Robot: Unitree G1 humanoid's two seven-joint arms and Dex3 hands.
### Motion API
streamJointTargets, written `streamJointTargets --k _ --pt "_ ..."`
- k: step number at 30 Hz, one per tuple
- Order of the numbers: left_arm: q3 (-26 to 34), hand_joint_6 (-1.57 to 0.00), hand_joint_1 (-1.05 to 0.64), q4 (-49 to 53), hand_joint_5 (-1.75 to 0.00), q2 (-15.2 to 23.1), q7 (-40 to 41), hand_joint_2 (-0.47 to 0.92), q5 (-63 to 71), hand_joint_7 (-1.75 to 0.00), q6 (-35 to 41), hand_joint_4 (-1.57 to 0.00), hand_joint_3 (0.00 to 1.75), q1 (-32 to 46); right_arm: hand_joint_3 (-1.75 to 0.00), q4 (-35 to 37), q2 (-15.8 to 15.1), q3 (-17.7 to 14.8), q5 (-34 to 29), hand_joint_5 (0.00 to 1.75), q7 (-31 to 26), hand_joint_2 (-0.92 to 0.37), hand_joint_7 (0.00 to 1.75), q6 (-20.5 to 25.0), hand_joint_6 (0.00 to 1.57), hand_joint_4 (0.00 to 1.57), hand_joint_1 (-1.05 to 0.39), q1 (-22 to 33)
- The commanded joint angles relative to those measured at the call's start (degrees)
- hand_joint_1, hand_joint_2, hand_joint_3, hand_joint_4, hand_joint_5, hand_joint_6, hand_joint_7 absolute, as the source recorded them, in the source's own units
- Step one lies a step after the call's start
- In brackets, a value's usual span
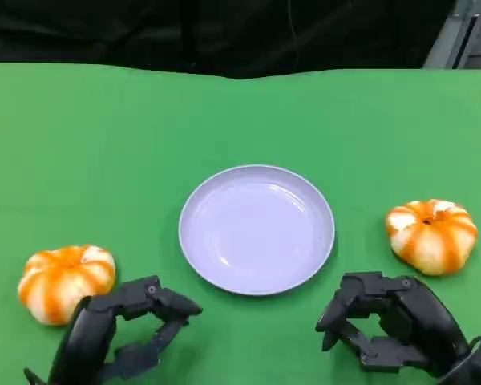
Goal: Grasp the bread from the table and place it into the plate.
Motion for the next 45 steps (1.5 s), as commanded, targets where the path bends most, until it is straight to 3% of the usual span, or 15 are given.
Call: streamJointTargets --k 1,12,18,26,29,34,45 --pt "0.88 -1.0 -0.2 -1.39 -0.29 0.61 1.13 0.92 -0.31 -0.01 1.07 -0.91 0.34 0.66 -0.91 0.55 -0.43 -0.5 -0.12 1.26 0.07 -0.68 0.91 -0.76 0.93 0.88 0.09 -0.26" --pt "1.4 -0.69 -0.4 -2.95 -0.03 0.28 0.29 0.92 -3.28 0.0 -0.76 -0.84 0.19 1.25 -0.9 0.74 -0.23 -0.5 0.29 1.26 0.35 -0.68 0.9 -0.34 0.94 0.88 0.09 -0.45" --pt "3.68 -0.66 -0.52 -9.25 -0.01 0.61 4.92 0.92 2.89 0.0 -2.38 -0.81 0.18 3.47 -0.91 0.07 -0.35 -0.33 0.15 1.26 0.41 -0.69 0.9 0.0 0.94 0.88 0.09 -0.09" --pt "5.14 -0.67 -0.55 -15.31 0.0 0.93 8.56 0.92 7.88 0.0 -1.84 -0.81 0.17 5.61 -0.91 -0.09 -0.29 -0.25 -0.1 1.25 0.08 -0.68 0.89 0.06 0.95 0.89 0.08 0.13" --pt "9.96 -0.66 -0.56 -21.21 -0.01 2.71 13.93 0.92 17.79 0.0 -0.07 -0.81 0.14 6.97 -0.91 -0.09 -0.27 -0.28 0.13 1.24 0.26 -0.68 0.89 0.06 0.95 0.89 0.09 0.01" --pt "13.06 -0.65 -0.56 -24.35 0.0 5.58 21.13 0.92 26.96 0.0 4.31 -0.79 0.09 7.76 -0.93 -0.67 -0.36 -0.23 0.3 1.24 0.53 -0.68 0.88 0.54 0.95 0.9 0.09 0.17" --pt "11.74 -0.59 -0.61 -27.6 0.0 10.51 28.99 0.92 32.52 0.0 12.65 -0.72 0.1 9.65 -0.95 -0.54 -0.41 -0.33 0.12 1.26 0.56 -0.66 0.89 -0.01 0.95 0.89 0.1 0.22"
